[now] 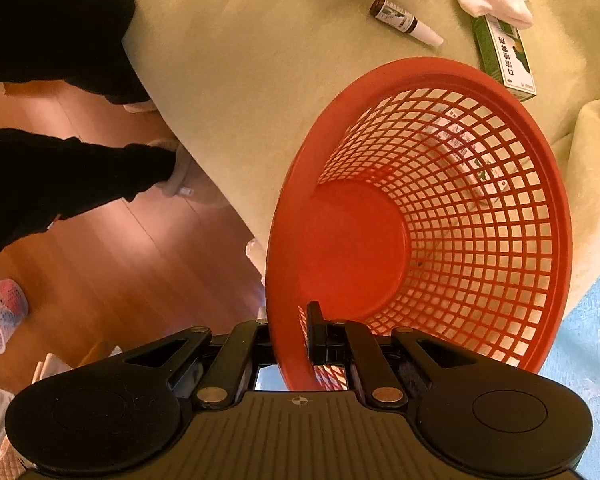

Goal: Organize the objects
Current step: 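Carry the cup into the basket with the left tool while the right tool holds the basket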

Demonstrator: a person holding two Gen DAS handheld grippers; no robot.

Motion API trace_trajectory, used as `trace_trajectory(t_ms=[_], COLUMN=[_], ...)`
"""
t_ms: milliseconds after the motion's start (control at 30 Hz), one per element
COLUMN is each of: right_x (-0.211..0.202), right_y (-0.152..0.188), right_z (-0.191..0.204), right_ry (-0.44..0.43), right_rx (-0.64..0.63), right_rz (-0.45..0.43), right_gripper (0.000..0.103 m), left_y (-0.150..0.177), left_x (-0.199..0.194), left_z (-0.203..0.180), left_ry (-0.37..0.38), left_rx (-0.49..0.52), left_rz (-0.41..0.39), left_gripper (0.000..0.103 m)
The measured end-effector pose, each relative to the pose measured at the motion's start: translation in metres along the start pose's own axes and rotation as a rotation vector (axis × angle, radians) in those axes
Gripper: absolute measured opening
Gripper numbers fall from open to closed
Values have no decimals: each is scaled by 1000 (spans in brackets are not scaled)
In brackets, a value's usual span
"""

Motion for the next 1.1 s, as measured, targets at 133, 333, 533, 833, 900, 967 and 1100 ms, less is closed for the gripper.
trace_trajectory(t_ms=[133, 333, 533, 833, 900, 967, 1100], right_x=[0, 1, 3, 5, 5, 4, 3], right_y=[0, -2, 0, 4, 5, 6, 8], right_z=[-1, -1, 2, 4, 4, 5, 5], right_ry=[-1, 1, -4, -1, 1, 4, 10], right_rx=[-3, -1, -25, -43, -43, -39, -38], right_rz=[1, -1, 9, 21, 21, 17, 9], right_gripper=[2, 2, 2, 2, 2, 2, 2], left_y=[-3, -14, -44, -118, -132, -145, -163], left_x=[-8, -28, -64, -122, -129, -132, -136], left_z=[0, -2, -9, -56, -70, -85, -113], left_ry=[1, 3, 29, 165, 200, 241, 317], left_rx=[-14, -8, -6, 112, 152, 180, 226], left_rz=[-7, -26, -86, -218, -239, -254, -275], left_gripper=[45, 45, 45, 45, 45, 45, 45])
Point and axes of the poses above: each gripper's, at about its wrist camera, not at the fingertips, and x roughly the way its jaws point, z to its left, y to its underside, the point moved 9 cm from there along x, roughly the way its jaws point, and after that the axes turned 11 degrees about -z, right-handed, at the moved point
